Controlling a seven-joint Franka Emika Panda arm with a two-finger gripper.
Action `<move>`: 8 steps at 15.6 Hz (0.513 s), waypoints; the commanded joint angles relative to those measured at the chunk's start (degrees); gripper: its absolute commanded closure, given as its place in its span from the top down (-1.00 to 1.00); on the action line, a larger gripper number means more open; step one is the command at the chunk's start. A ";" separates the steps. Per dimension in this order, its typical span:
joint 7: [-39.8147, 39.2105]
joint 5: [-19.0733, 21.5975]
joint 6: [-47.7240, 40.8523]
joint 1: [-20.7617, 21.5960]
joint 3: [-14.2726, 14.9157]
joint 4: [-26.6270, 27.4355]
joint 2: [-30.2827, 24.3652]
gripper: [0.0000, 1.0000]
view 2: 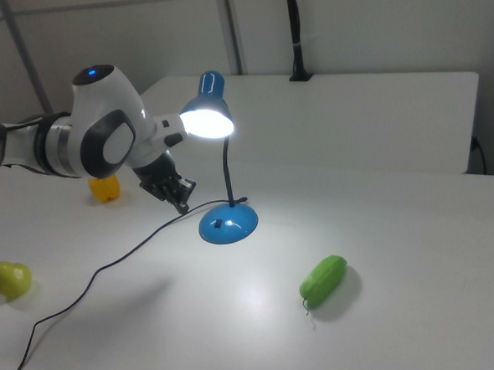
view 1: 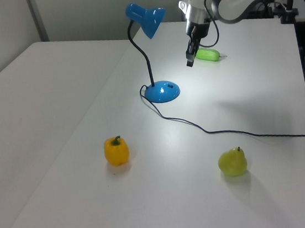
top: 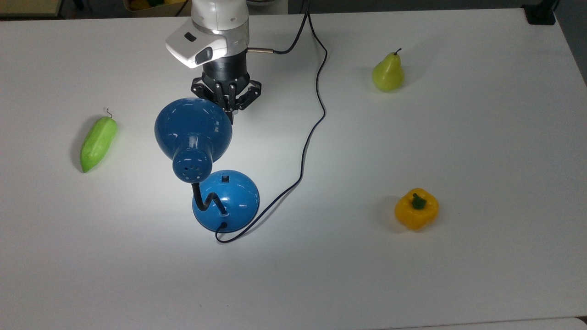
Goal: Turn off lamp
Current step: 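Move the gripper toward the blue lamp's base button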
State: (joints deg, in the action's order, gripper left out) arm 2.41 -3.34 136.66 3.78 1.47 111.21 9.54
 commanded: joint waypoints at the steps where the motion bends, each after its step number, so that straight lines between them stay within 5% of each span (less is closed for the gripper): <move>1: 3.74 -1.05 9.48 -0.26 -0.07 0.41 3.98 -1.00; 8: 4.18 -0.79 22.06 -1.84 -0.07 0.06 8.74 -1.00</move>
State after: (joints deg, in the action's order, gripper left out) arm 5.04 -3.34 154.99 2.66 1.50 111.35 17.31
